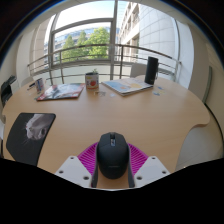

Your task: Arrange mouse

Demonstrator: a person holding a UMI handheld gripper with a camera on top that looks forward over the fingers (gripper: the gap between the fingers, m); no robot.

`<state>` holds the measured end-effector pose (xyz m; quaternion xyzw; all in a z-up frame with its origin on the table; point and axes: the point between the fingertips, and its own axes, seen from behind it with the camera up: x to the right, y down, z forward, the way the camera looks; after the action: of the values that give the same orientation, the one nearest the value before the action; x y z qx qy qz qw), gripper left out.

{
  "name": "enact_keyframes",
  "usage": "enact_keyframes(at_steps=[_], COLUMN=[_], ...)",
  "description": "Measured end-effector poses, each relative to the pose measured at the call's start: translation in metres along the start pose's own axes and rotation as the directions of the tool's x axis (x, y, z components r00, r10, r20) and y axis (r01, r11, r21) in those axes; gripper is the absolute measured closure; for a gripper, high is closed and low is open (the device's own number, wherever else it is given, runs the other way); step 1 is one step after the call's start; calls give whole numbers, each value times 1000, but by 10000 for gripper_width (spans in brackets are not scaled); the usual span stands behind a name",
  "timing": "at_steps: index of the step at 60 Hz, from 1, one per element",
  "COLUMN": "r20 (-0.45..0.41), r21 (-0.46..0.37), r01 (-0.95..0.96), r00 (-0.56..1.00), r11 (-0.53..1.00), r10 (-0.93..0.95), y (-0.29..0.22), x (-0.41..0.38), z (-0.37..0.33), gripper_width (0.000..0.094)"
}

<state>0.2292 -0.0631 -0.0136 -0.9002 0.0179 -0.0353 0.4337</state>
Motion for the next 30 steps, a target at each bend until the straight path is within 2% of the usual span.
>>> enact_keyframes(at_steps=[5, 9, 13, 18, 25, 30], r20=[-29, -71, -108, -109, -39, 46], r21=[-20, 8, 80, 194, 327, 317], r01=[-9, 7, -7, -40, -70, -86], r00=[1000, 997, 994, 992, 995, 996], r11=[1000, 1000, 997, 980, 942, 944], r10=[9, -7, 15, 62, 88, 75], y=[0, -18, -56, -119, -181, -184], x=[1, 7, -4, -31, -116, -194], z=[-3, -14, -40, -85, -141, -141], gripper_width=[554, 553, 554, 555, 556, 556])
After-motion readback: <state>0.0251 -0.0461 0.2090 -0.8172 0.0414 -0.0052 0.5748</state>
